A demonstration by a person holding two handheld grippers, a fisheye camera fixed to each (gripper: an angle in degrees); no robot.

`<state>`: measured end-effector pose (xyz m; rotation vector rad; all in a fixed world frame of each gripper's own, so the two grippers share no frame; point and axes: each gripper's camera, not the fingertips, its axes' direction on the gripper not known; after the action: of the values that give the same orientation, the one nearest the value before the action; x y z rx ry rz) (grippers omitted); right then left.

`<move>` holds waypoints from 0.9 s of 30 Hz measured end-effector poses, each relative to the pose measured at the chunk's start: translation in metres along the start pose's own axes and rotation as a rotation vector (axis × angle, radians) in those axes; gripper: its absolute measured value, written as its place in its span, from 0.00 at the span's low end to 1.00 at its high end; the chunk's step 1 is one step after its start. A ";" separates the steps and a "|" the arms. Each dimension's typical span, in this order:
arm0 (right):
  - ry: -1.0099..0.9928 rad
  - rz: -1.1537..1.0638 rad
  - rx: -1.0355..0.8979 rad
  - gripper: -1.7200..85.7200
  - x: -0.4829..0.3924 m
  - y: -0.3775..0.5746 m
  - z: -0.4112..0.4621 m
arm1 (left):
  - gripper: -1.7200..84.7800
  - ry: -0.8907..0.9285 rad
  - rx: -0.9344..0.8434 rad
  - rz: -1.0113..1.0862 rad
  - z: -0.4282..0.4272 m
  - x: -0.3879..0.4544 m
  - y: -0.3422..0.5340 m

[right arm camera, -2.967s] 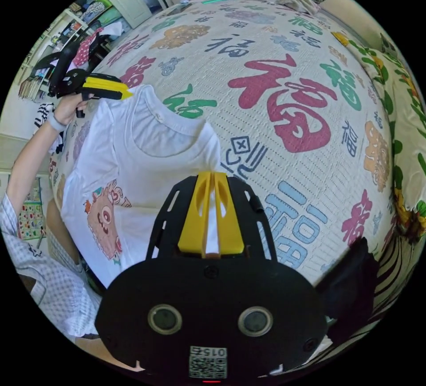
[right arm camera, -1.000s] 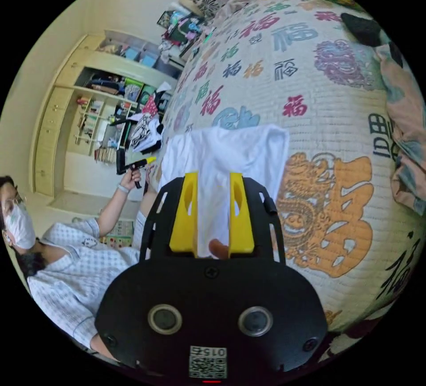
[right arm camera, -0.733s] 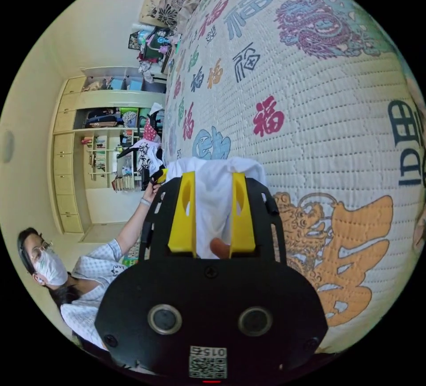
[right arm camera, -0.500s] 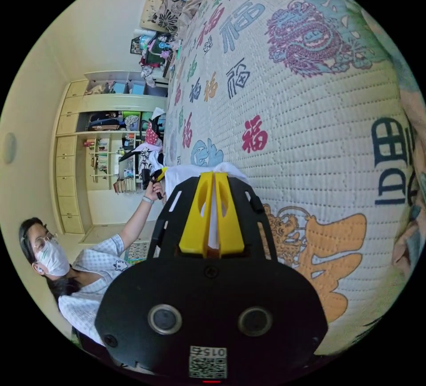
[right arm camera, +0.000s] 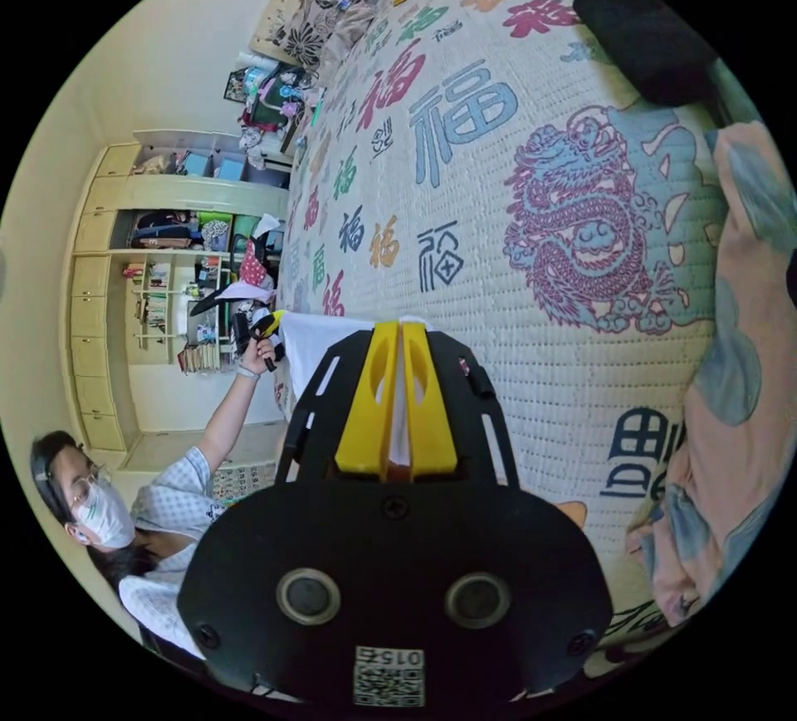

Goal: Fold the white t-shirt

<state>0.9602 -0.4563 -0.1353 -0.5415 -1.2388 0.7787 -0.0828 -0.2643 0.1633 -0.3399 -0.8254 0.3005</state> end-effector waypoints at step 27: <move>0.554 -0.716 -0.444 0.02 -0.077 0.289 0.313 | 0.02 -0.151 -0.090 -0.089 0.015 0.046 0.286</move>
<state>0.5824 -0.3468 -0.3164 -0.5639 -0.9700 -0.2540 -0.1007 0.0154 0.0867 -0.3664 -1.0016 0.2083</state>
